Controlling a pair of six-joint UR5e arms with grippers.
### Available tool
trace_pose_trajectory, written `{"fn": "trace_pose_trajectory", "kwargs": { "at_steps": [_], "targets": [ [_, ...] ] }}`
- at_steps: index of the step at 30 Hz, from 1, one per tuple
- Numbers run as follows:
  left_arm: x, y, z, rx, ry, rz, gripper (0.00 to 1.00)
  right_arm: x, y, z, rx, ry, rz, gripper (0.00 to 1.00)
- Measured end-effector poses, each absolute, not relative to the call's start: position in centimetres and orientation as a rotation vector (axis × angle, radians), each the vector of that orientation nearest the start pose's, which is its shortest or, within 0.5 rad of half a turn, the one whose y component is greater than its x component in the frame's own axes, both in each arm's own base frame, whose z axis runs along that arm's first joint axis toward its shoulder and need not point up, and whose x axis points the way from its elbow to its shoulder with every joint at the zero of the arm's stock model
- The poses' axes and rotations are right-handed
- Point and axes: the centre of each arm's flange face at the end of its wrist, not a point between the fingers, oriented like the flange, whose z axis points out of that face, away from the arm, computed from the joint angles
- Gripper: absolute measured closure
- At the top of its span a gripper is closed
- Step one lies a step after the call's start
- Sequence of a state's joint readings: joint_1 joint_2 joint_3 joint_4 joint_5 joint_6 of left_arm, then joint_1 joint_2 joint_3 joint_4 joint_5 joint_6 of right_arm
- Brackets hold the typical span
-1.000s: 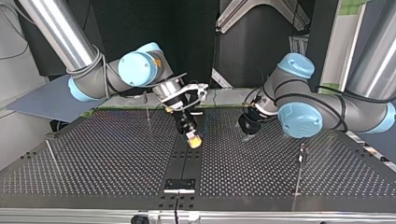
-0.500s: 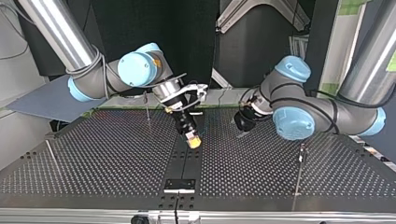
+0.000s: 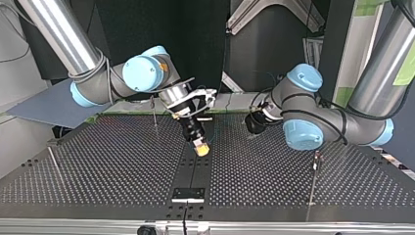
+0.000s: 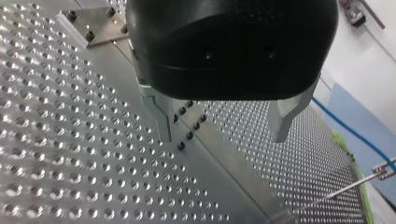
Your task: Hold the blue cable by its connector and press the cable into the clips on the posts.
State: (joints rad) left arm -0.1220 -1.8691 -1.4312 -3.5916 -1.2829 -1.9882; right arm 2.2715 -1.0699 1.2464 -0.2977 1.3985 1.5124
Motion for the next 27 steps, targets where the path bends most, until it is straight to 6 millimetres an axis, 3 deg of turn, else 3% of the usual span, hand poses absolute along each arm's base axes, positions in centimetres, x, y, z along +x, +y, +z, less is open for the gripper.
{"fn": "trace_pose_trajectory", "kwargs": {
  "at_steps": [8,17,27],
  "targets": [
    [50.82,-23.42,37.17,-0.125,2.202,-0.673,0.0,56.48,-44.0,37.86,1.692,-0.542,1.852,1.0],
    [50.93,-23.14,37.1,-0.216,2.202,-0.663,0.0,56.14,-44.45,37.86,1.687,-0.548,1.847,1.0],
    [50.86,-23.61,37.2,-0.283,2.202,-0.765,0.0,56.09,-44.51,37.87,1.686,-0.547,1.847,1.0]
  ]
}}
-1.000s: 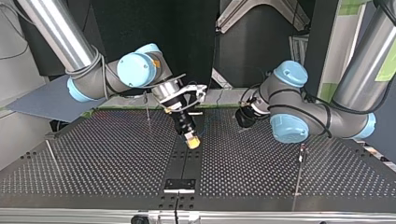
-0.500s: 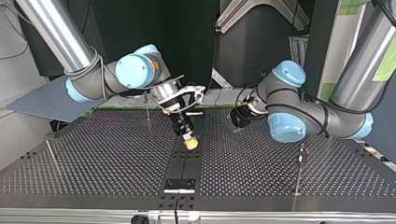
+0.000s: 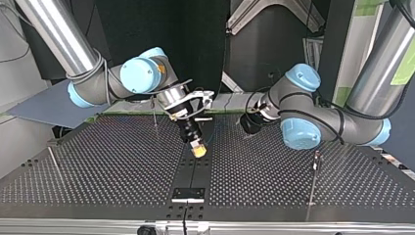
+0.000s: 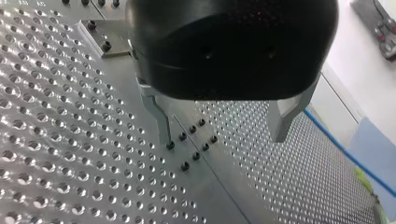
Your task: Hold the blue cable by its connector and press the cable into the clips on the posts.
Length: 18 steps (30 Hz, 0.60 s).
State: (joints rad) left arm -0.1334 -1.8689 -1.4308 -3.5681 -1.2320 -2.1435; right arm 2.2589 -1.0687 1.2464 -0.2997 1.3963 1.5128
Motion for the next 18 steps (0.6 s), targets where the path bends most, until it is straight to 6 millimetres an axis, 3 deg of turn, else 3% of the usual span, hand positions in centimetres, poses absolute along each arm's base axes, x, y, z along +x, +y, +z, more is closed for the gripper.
{"fn": "trace_pose_trajectory", "kwargs": {
  "at_steps": [18],
  "targets": [
    [51.1,-25.3,37.7,-0.322,2.148,-1.02,0.0,56.1,-44.6,37.9,1.683,-0.543,1.851,1.0]
  ]
}}
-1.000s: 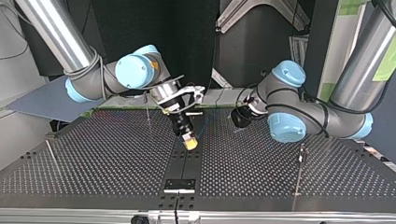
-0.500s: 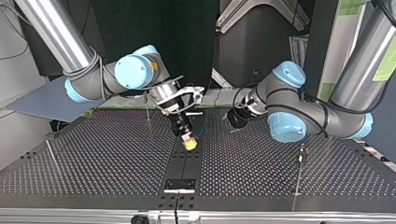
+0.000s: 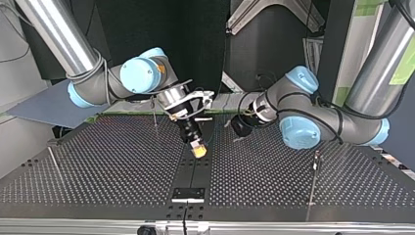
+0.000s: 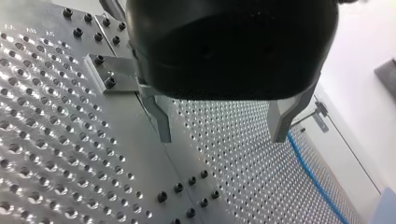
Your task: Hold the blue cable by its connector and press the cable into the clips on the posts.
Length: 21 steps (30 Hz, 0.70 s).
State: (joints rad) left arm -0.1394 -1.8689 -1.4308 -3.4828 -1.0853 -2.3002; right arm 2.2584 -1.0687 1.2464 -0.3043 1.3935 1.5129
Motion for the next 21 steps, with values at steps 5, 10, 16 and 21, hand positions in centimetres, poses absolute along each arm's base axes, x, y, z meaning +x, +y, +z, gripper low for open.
{"fn": "trace_pose_trajectory", "kwargs": {
  "at_steps": [5,10,16,21],
  "targets": [
    [50.7,-25.9,37.9,-0.356,2.158,-1.054,0.0,56.0,-44.8,37.9,1.678,-0.545,1.852,1.0],
    [50.3,-26.4,38.0,-0.376,2.162,-1.076,0.0,55.8,-45.1,38.0,1.672,-0.544,1.86,1.0],
    [50.3,-26.7,38.0,-0.383,2.158,-1.081,0.0,55.8,-45.1,38.1,1.674,-0.538,1.868,1.0],
    [50.3,-26.9,38.0,-0.394,2.15,-1.079,0.0,56.0,-44.9,38.2,1.679,-0.535,1.885,1.0]
  ]
}}
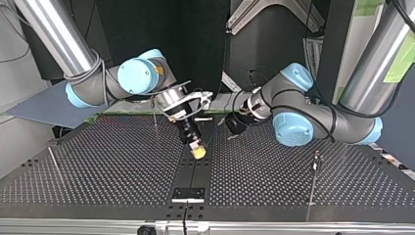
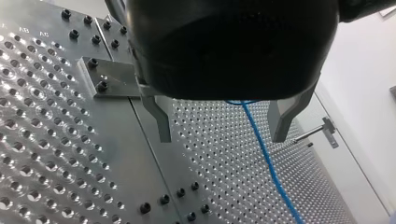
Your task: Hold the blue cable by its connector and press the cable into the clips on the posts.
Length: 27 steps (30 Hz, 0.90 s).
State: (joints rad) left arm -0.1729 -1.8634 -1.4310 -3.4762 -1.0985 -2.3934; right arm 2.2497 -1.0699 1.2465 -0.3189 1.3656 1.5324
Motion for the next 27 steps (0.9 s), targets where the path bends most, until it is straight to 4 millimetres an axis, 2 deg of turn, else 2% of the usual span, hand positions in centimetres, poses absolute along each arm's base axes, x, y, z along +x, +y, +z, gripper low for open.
{"fn": "trace_pose_trajectory", "kwargs": {
  "at_steps": [14,27],
  "targets": [
    [50.8,-28.2,38.1,-0.414,2.081,-1.16,0.0,56.2,-44.5,38.4,1.682,-0.525,1.899,1.0],
    [51.2,-28.8,36.8,-0.489,2.012,-1.259,0.0,56.0,-44.7,38.5,1.681,-0.529,1.902,1.0]
  ]
}}
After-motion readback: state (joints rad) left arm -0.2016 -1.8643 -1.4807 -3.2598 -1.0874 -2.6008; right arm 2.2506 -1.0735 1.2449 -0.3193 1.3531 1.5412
